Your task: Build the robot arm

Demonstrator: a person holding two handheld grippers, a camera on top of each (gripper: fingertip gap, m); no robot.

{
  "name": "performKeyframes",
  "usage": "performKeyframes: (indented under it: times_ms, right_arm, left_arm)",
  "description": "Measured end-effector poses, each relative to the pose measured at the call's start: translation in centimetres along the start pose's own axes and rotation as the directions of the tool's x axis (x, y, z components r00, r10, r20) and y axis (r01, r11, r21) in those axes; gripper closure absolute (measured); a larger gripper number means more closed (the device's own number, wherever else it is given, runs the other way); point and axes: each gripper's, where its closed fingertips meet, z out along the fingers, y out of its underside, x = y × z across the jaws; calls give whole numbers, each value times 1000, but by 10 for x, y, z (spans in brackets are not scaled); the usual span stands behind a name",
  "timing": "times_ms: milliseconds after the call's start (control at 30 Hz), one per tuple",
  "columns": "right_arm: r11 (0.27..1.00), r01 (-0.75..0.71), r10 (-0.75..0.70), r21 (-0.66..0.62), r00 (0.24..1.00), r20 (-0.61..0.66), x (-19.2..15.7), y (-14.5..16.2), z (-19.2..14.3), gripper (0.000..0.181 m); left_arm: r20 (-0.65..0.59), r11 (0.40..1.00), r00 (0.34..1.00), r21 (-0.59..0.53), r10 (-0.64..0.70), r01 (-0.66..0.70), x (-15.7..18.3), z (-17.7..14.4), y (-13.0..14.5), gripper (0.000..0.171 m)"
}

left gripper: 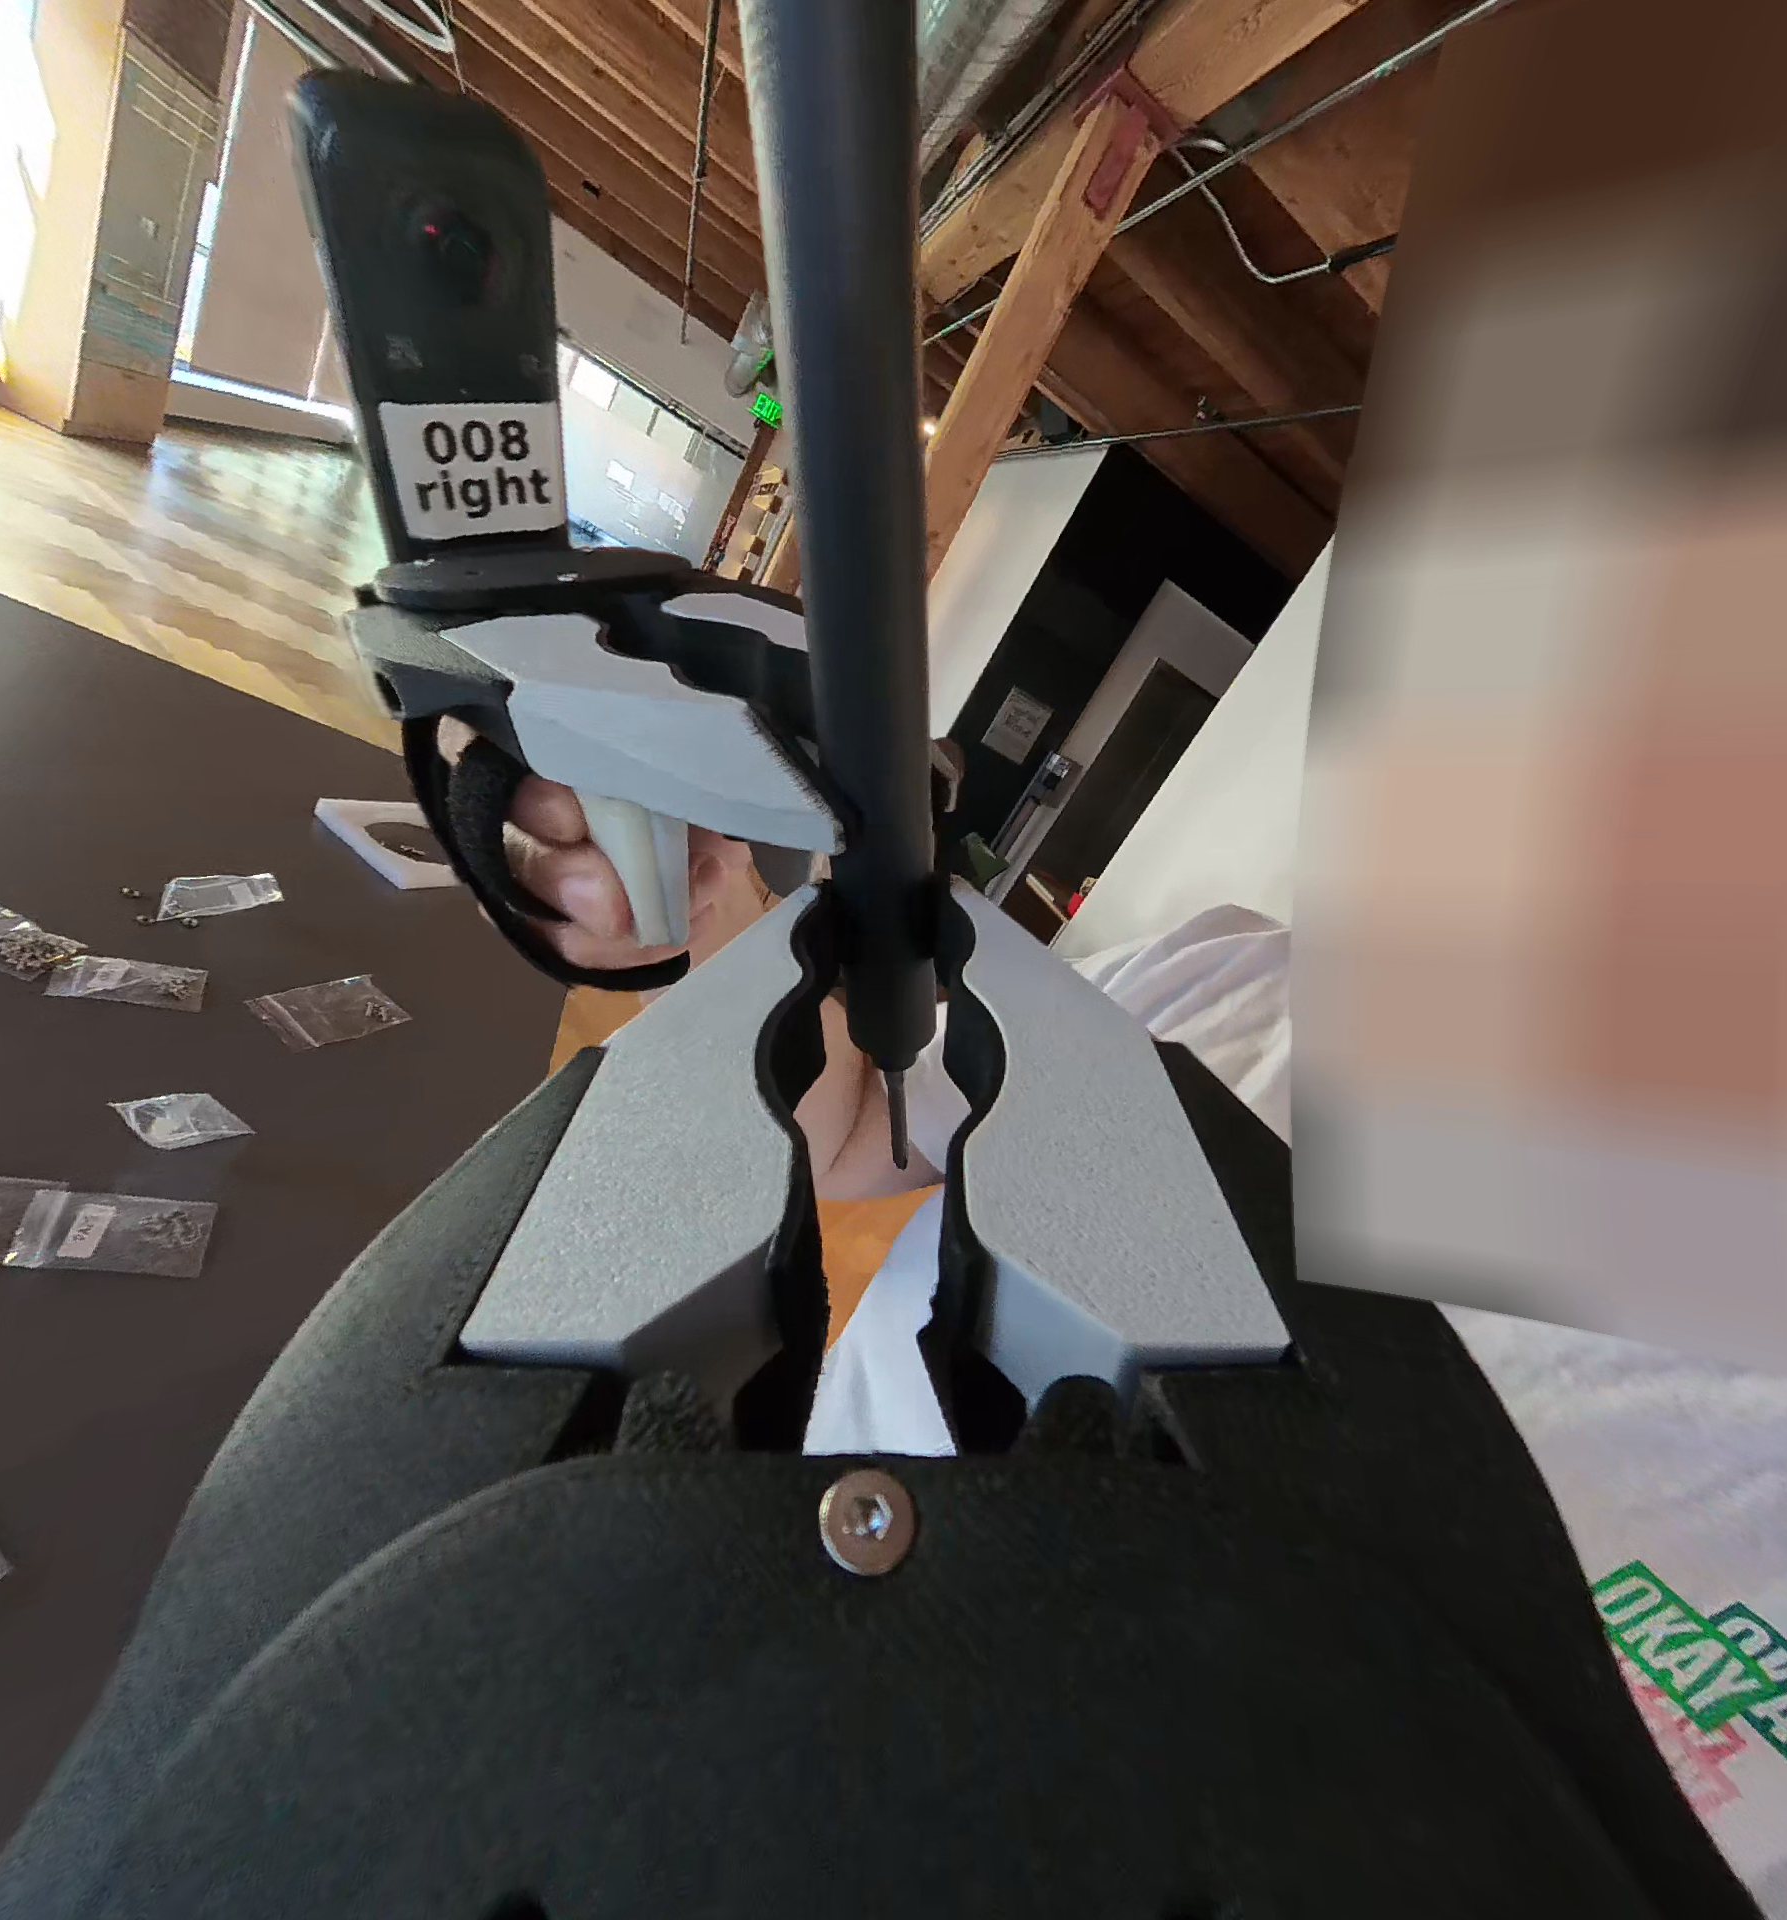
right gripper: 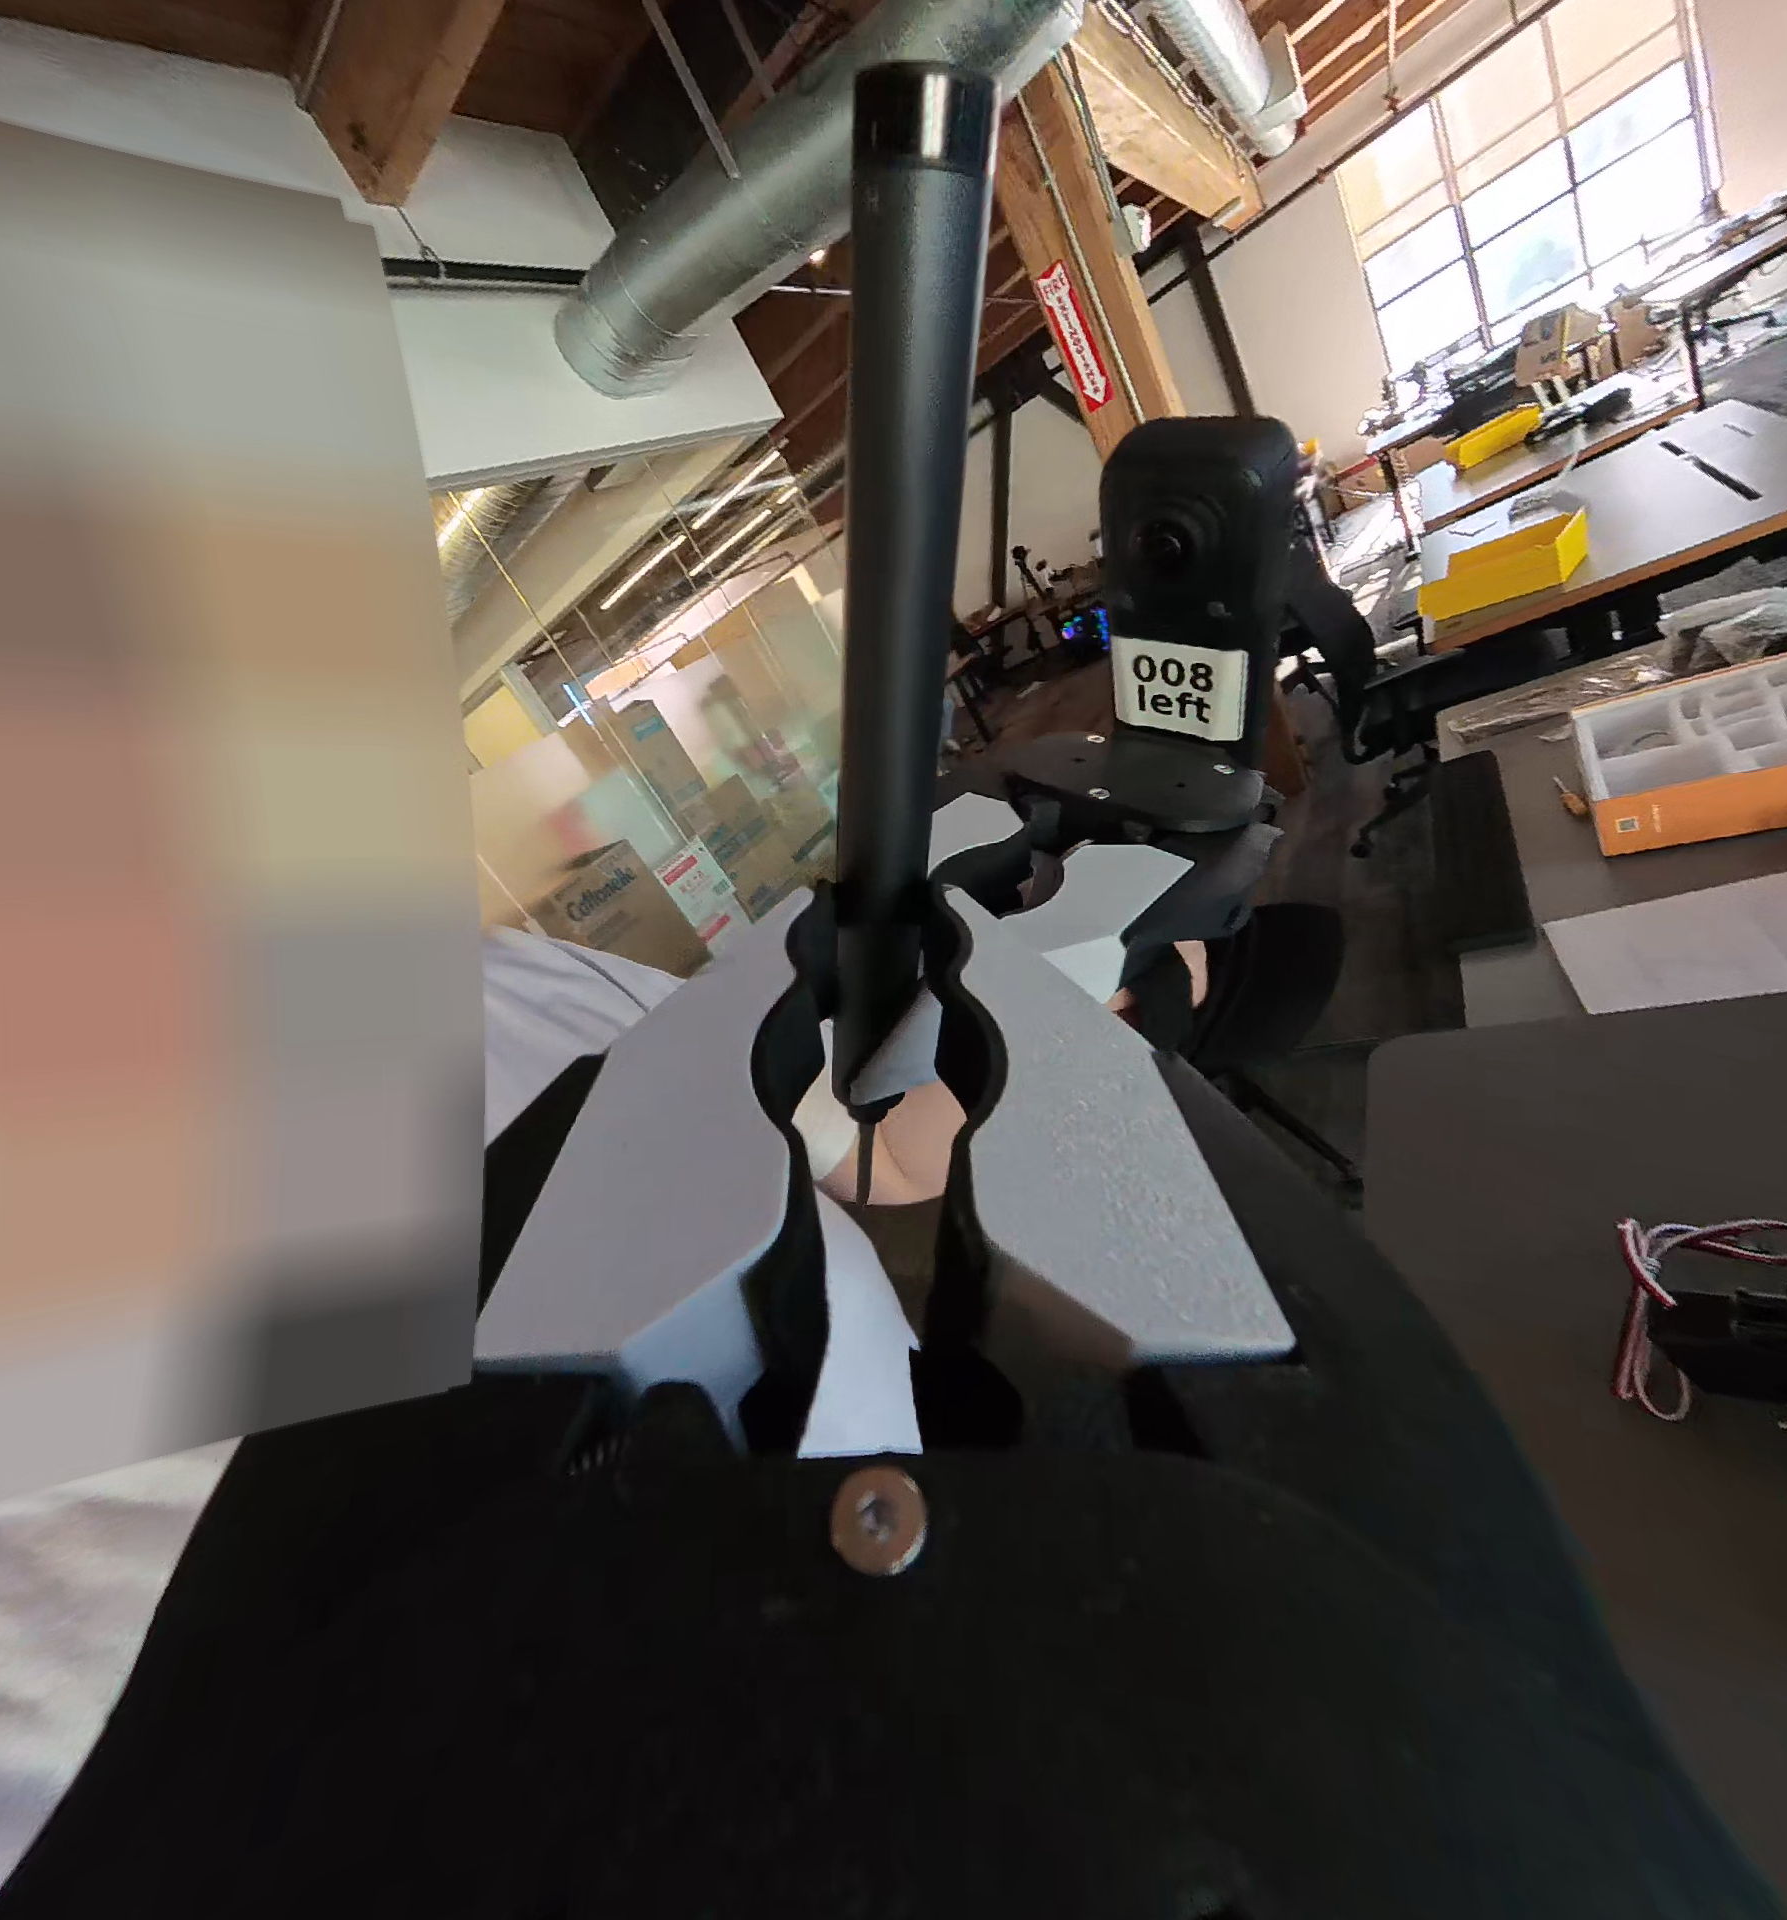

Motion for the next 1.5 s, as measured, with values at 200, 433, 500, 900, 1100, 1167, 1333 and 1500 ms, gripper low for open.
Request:
performKeyframes:
  times_ms: [200,433,500,900,1100,1167,1333,1500]
  right_arm:
    - [1000,14,-14,18,1000,24,6,-1,2,166]
    - [999,42,-42,3,999,-12,27,-5,12,165]
    - [999,37,-37,5,999,-22,35,-10,17,166]
    - [985,164,-170,-47,971,-169,97,-31,33,166]
    - [991,136,-131,7,965,-229,124,-51,22,166]
    - [989,147,-138,21,960,-244,128,-59,16,166]
    - [962,273,-258,15,923,-284,126,-95,6,166]
    - [932,354,-359,-73,879,-314,127,-131,13,166]
  left_arm:
    - [5,1000,1000,13,-9,9,-4,-5,-1,155]
    - [36,1000,999,16,-10,10,-14,-26,-5,155]
    - [38,1000,999,21,-5,4,-17,-34,-10,155]
    - [146,996,989,89,12,-26,-62,-133,-22,122]
    - [168,987,982,149,-85,60,-85,-177,-16,120]
    - [173,985,978,145,-116,91,-91,-180,-12,121]
    - [175,961,964,227,-201,159,-108,-181,-27,124]
    - [87,854,965,490,-248,175,-112,-196,-84,110]
